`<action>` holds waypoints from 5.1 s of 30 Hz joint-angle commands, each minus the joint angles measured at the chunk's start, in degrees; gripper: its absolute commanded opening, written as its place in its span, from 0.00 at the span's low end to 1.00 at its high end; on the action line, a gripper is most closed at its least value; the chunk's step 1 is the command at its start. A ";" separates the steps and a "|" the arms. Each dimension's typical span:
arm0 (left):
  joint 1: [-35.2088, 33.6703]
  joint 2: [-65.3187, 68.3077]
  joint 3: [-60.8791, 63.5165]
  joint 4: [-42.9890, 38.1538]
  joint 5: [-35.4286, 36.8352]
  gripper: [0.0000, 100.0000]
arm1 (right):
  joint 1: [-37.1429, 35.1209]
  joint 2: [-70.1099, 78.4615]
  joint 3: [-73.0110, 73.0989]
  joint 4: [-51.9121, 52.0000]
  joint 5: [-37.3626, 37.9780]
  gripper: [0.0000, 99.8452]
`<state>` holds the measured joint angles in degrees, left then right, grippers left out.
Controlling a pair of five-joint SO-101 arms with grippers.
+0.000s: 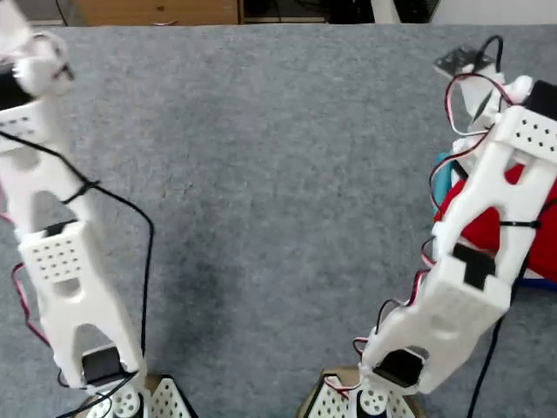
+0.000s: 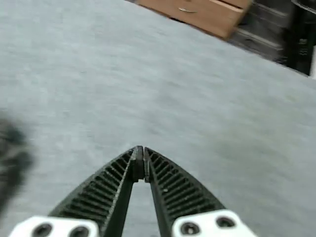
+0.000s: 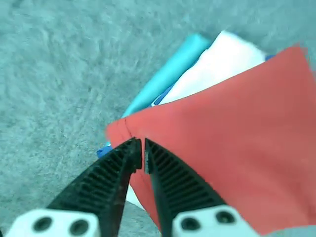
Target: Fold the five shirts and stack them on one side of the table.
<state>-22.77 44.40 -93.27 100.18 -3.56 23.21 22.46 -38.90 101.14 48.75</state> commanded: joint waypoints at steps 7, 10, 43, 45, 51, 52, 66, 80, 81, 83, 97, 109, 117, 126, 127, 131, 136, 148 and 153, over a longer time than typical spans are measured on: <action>-17.67 -3.56 12.31 0.70 -28.31 0.16 | -5.85 -16.84 17.36 1.05 -3.52 0.02; -21.36 -3.38 17.58 0.53 -38.33 0.16 | -6.55 -21.32 23.16 1.05 -4.66 0.02; -25.67 15.69 6.24 -21.01 -46.86 0.02 | -6.37 -53.67 56.48 1.05 -6.33 0.02; -24.79 13.49 -2.73 -16.79 -44.57 0.02 | -6.37 -54.02 56.48 1.05 -6.95 0.02; -21.80 -4.00 -2.29 -16.09 -29.89 0.02 | -6.46 -54.99 56.48 1.14 -9.85 0.02; -20.48 -7.60 -2.11 -15.74 -25.93 0.02 | -6.46 -55.16 56.48 1.14 -10.02 0.02; 10.37 -44.00 -1.58 -15.65 1.93 0.02 | -6.46 -59.03 58.86 1.23 -10.29 0.02; -0.88 -36.18 15.65 0.70 1.85 0.02 | -6.64 -62.81 63.69 0.97 -9.85 0.02; -2.99 -34.95 19.08 0.62 1.14 0.04 | -7.16 -62.81 63.69 0.97 -9.85 0.02; -6.42 -32.75 25.49 0.62 -2.64 0.10 | -8.31 -62.90 63.69 0.97 -10.02 0.02; -25.49 -19.47 36.40 0.53 -21.36 0.21 | -30.20 -62.64 63.34 0.44 -12.92 0.02; -41.32 -19.38 27.43 0.53 -21.45 0.21 | -62.37 -54.29 59.47 0.79 -29.10 0.28; -47.12 -19.30 27.52 0.53 -21.45 0.21 | -78.20 -39.87 48.84 -0.44 -29.63 0.29; -51.87 -19.30 27.52 0.53 -21.45 0.21 | -87.34 -21.49 33.19 -0.44 -32.35 0.29; -52.40 -19.21 27.52 0.53 -21.45 0.21 | -87.96 -19.74 31.52 -0.44 -32.35 0.29; -54.42 -19.21 27.52 0.53 -21.45 0.21 | -89.98 -13.23 24.57 -0.44 -32.35 0.29; -56.35 -19.21 27.52 0.53 -21.45 0.21 | -92.09 -4.00 17.45 -0.44 -32.35 0.29; -58.55 -19.21 27.52 0.53 -21.45 0.21 | -91.82 16.66 3.12 0.18 -31.91 0.10; -58.73 -19.21 27.34 0.53 -21.54 0.21 | -89.54 17.89 3.03 1.14 -31.82 0.00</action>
<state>-80.70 25.85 -63.12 100.18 -24.48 -68.13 41.19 -33.45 101.05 16.92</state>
